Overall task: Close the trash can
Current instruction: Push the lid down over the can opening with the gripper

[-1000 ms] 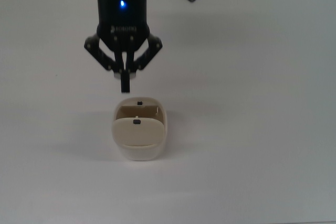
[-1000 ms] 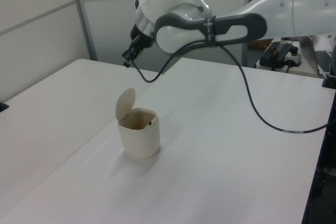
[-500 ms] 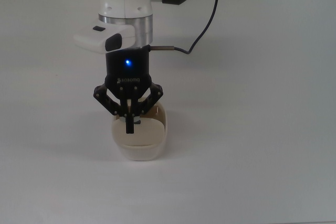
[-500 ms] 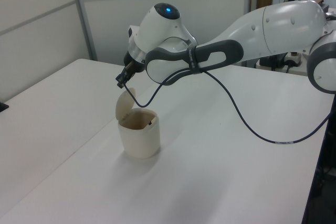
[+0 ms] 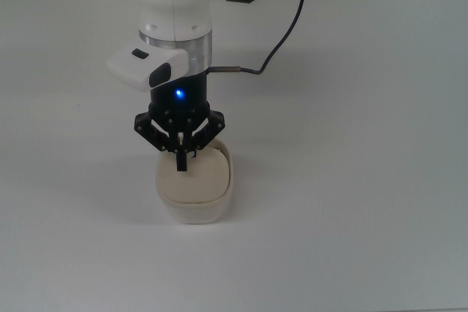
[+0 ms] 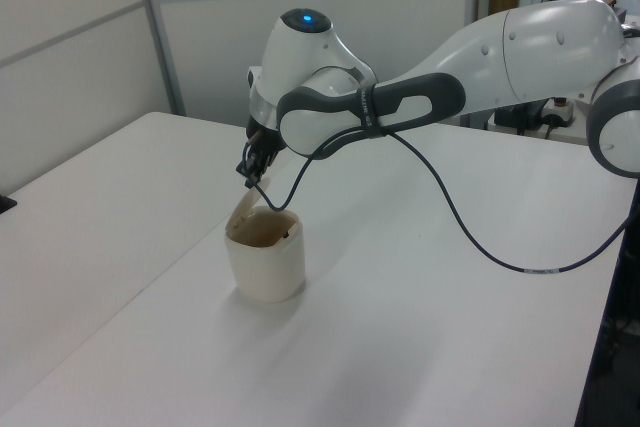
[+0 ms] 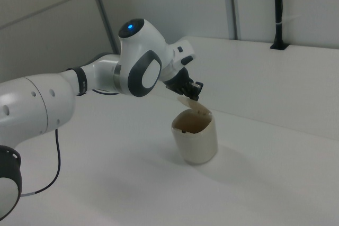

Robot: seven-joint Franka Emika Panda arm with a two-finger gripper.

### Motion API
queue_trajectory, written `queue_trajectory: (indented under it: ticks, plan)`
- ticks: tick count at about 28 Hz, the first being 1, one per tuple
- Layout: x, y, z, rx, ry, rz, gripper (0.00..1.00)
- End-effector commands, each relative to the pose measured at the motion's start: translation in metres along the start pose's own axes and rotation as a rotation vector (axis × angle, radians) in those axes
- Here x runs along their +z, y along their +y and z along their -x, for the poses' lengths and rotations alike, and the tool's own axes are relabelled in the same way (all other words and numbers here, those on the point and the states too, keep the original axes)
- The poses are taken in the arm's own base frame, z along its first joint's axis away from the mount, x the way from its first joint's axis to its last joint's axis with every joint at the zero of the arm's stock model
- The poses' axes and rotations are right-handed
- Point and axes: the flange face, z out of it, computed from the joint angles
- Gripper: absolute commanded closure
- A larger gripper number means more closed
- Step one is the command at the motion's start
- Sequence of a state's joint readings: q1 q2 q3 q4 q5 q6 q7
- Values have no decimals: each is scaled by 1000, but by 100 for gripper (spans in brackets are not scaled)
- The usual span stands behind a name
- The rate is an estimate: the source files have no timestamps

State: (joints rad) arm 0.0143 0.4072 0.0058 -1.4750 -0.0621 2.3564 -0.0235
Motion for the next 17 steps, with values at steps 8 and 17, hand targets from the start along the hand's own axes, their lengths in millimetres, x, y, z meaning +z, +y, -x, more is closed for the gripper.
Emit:
queue_trajectory:
  ticks: [8,17]
  plan:
    - [37,-5,24,11,-133,-6,100]
    - [67,-10,44,5,-197,-12,100]
